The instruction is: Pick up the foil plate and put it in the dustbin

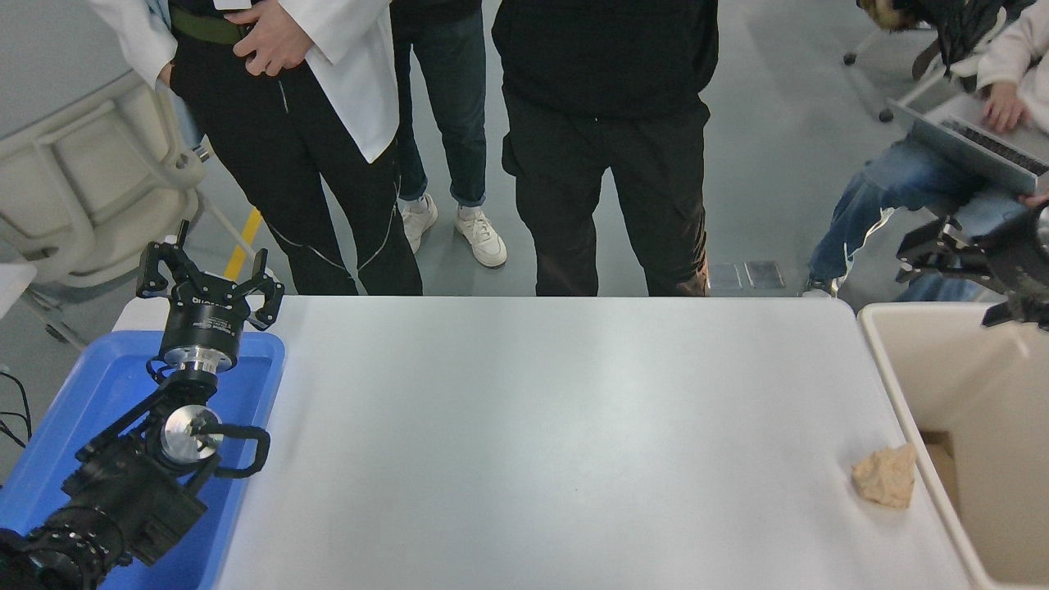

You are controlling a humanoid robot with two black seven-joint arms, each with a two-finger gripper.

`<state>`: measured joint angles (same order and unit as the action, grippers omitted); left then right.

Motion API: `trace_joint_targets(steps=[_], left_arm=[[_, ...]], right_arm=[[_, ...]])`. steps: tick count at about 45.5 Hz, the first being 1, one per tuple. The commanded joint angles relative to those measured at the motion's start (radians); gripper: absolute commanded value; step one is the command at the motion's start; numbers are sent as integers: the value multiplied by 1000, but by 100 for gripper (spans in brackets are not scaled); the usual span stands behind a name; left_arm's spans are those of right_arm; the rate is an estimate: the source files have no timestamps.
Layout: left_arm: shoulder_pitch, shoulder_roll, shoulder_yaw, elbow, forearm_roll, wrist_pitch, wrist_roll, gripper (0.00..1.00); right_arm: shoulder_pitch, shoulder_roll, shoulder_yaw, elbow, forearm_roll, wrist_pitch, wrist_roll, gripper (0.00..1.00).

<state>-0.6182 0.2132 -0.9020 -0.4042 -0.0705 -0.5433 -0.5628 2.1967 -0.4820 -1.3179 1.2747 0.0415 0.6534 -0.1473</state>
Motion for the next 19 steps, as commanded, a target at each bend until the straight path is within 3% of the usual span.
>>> trace_joint_targets(steps=[1,19], left_arm=[[0,0,0,1,0,0,0,99],[0,0,0,1,0,0,0,99]], right_arm=[[150,169,-15,29,1,132,0,100],[161,171,-1,26,61,132,0,100]])
